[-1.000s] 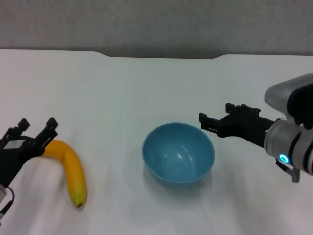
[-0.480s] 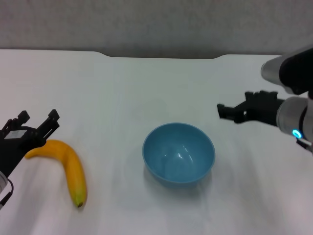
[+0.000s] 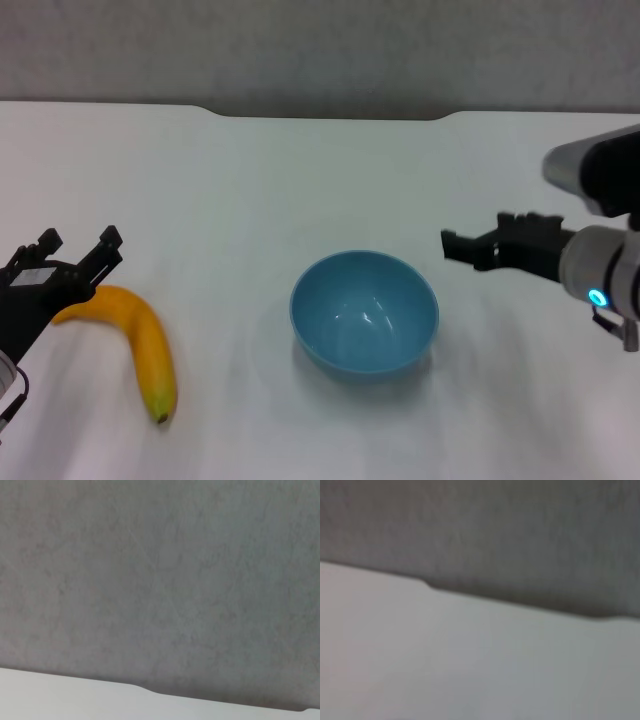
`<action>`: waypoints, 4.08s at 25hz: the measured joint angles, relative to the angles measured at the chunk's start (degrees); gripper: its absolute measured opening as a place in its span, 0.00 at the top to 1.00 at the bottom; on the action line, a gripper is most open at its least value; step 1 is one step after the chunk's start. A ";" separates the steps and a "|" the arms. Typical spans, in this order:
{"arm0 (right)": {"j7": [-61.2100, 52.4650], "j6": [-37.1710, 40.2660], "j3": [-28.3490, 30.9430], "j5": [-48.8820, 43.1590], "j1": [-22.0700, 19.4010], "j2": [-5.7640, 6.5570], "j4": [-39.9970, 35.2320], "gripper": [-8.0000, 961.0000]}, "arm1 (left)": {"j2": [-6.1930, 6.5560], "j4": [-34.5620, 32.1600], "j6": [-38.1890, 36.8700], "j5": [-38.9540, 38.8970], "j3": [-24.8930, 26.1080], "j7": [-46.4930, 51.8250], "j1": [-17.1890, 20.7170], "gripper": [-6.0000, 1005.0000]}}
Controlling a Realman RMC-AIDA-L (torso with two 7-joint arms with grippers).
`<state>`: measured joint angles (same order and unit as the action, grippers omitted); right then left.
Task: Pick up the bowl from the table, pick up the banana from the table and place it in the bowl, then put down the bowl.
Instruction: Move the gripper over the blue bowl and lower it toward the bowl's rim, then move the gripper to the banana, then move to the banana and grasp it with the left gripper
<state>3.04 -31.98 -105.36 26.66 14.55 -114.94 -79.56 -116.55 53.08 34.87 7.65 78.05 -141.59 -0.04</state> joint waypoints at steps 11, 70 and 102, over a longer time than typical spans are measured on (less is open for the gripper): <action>-5.40 -3.91 -4.22 -0.28 7.35 -0.14 9.15 0.16 | -0.05 -0.06 -0.15 0.00 -0.07 -0.25 0.02 0.16; -9.98 11.39 -12.20 0.04 8.40 -0.26 21.18 0.92 | -0.18 -0.80 -0.15 0.00 -0.53 -0.53 -0.10 0.16; -9.57 7.48 -5.44 -6.89 3.87 0.03 11.25 0.95 | -0.01 41.49 -68.72 -2.65 -9.62 -1.13 2.17 0.14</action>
<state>-6.53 -24.51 -110.80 19.77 18.42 -114.91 -68.31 -116.56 94.56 -33.85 5.00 68.43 -142.73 2.13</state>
